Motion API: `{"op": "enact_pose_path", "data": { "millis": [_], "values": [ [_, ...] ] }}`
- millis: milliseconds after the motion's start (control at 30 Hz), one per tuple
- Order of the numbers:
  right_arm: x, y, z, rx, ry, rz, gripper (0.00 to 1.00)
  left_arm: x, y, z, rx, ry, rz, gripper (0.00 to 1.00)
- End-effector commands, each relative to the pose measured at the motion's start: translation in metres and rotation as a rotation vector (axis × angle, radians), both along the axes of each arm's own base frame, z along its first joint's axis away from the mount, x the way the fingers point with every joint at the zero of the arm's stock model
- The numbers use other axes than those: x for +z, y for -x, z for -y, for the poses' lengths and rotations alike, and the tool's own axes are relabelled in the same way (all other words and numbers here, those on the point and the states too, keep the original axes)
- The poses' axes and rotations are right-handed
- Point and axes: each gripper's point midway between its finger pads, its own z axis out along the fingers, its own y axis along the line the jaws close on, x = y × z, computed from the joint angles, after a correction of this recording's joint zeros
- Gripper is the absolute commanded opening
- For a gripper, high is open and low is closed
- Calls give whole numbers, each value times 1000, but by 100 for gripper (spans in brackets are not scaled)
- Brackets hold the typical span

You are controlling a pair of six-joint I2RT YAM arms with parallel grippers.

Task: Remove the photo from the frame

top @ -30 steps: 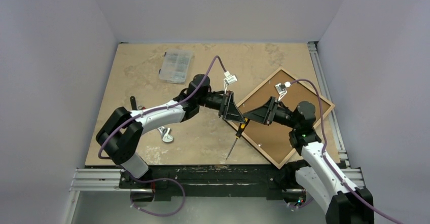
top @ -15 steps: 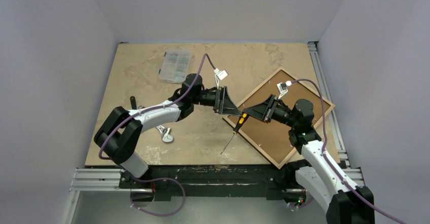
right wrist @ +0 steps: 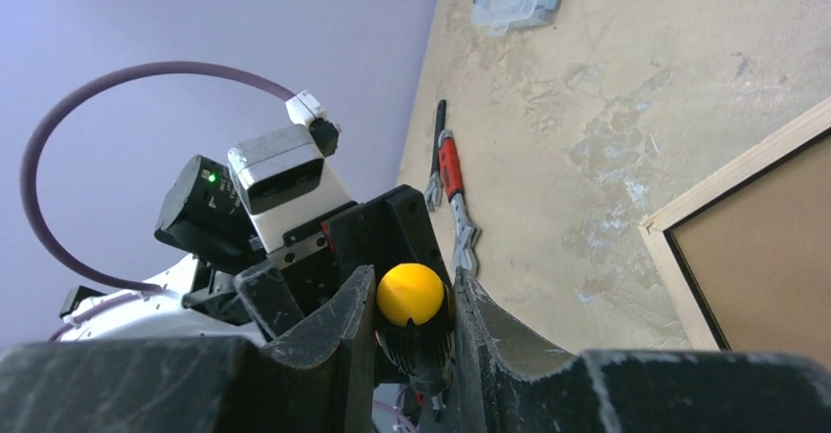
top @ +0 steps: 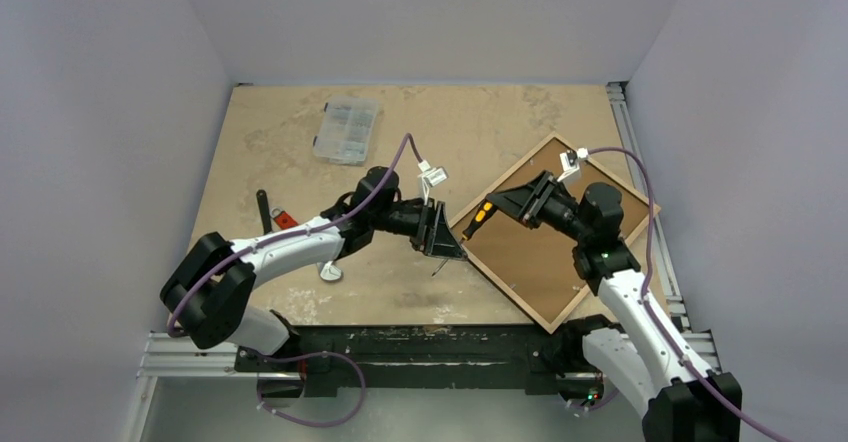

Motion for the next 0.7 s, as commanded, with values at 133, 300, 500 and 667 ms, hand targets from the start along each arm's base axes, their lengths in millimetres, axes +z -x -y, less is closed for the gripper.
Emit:
{"op": "enact_pose_path", "data": {
  "millis": [133, 300, 500, 667],
  "values": [
    [33, -5, -3, 10, -69, 50, 0, 6, -6, 0, 7, 17, 76, 29],
    [29, 2, -11, 106, -14, 76, 16, 9, -14, -4, 68, 2, 128, 0],
    [-26, 10, -10, 222, 180, -79, 68, 13, -28, -19, 165, -74, 259, 0],
    [-42, 15, -8, 292, 261, -162, 72, 10, -28, -34, 132, -157, 422, 0]
  ]
}}
